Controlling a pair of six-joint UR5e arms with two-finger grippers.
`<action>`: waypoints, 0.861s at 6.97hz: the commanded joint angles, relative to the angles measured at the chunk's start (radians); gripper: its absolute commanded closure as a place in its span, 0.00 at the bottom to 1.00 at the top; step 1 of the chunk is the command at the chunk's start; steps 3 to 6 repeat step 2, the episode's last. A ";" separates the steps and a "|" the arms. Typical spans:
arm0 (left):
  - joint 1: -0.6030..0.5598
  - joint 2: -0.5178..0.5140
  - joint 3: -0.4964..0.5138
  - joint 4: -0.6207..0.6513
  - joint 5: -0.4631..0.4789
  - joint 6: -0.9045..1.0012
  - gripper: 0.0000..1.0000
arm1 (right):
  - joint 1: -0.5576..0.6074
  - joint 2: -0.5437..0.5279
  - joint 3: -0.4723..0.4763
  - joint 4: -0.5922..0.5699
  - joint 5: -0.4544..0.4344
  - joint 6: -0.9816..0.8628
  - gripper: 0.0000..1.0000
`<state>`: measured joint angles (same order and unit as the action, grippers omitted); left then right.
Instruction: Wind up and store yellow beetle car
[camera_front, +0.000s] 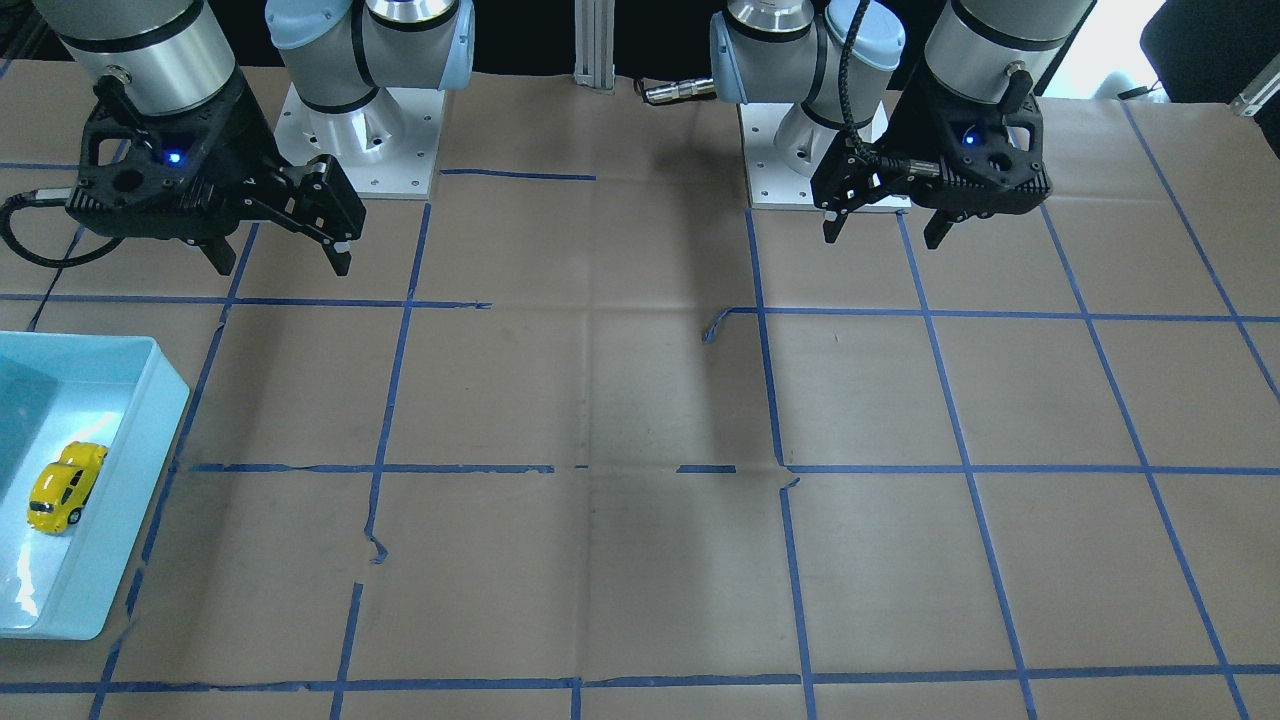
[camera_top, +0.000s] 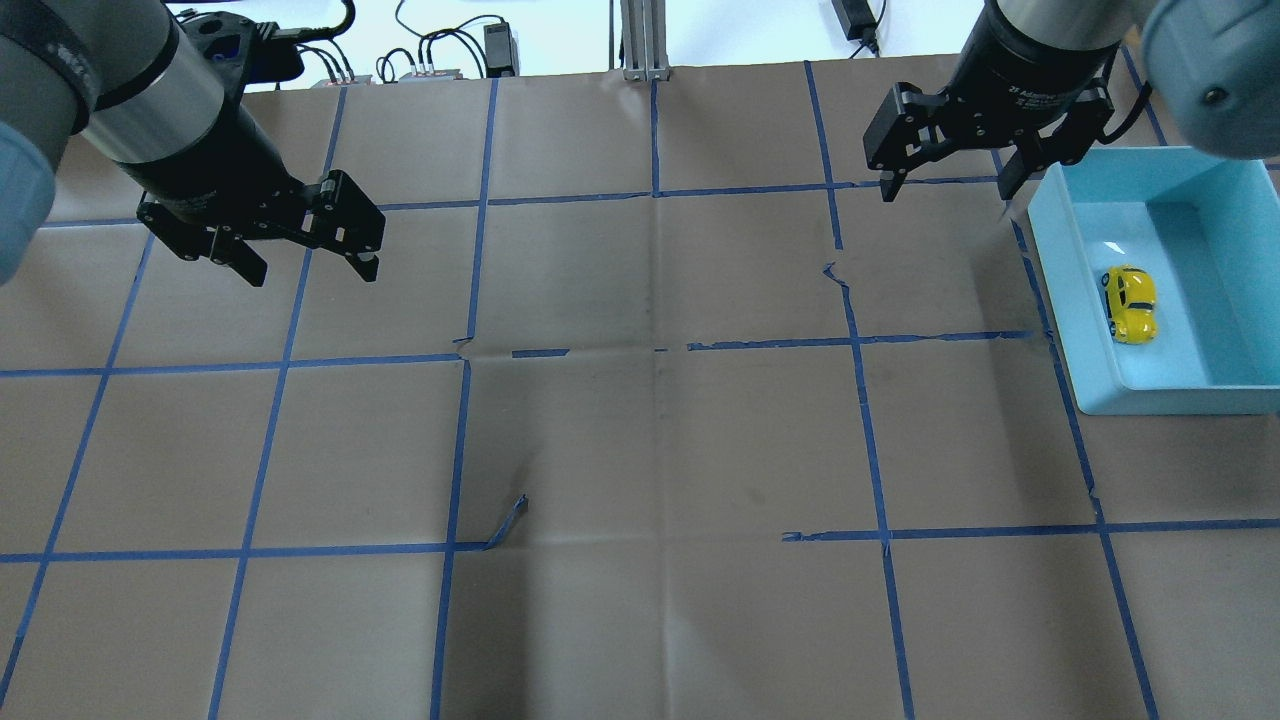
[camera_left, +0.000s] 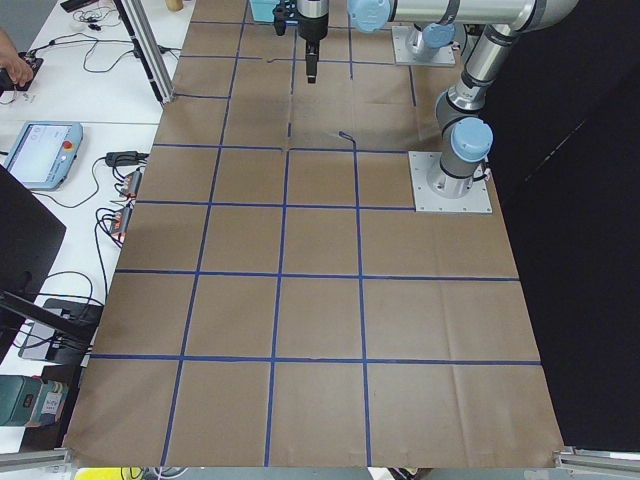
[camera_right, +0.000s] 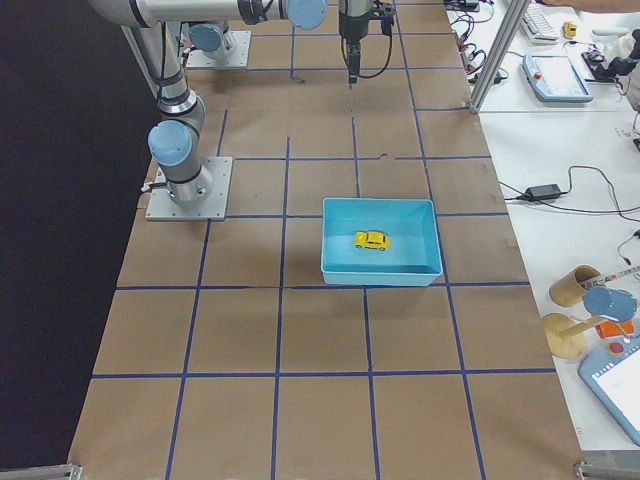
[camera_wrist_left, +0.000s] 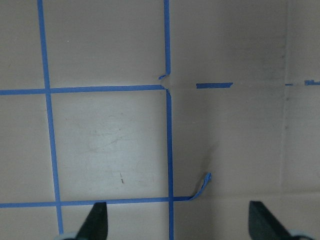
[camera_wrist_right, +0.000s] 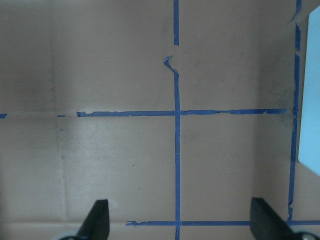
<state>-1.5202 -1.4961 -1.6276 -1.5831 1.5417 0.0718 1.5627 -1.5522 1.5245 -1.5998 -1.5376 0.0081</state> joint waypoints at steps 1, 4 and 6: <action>0.000 -0.001 0.000 0.000 0.000 0.000 0.00 | 0.000 -0.006 0.000 0.000 0.001 0.021 0.00; -0.002 0.000 0.000 0.000 0.000 0.000 0.00 | 0.000 -0.006 -0.001 0.000 -0.001 0.024 0.00; -0.002 0.000 0.000 0.000 0.000 0.000 0.00 | 0.000 -0.006 -0.001 0.000 -0.001 0.024 0.00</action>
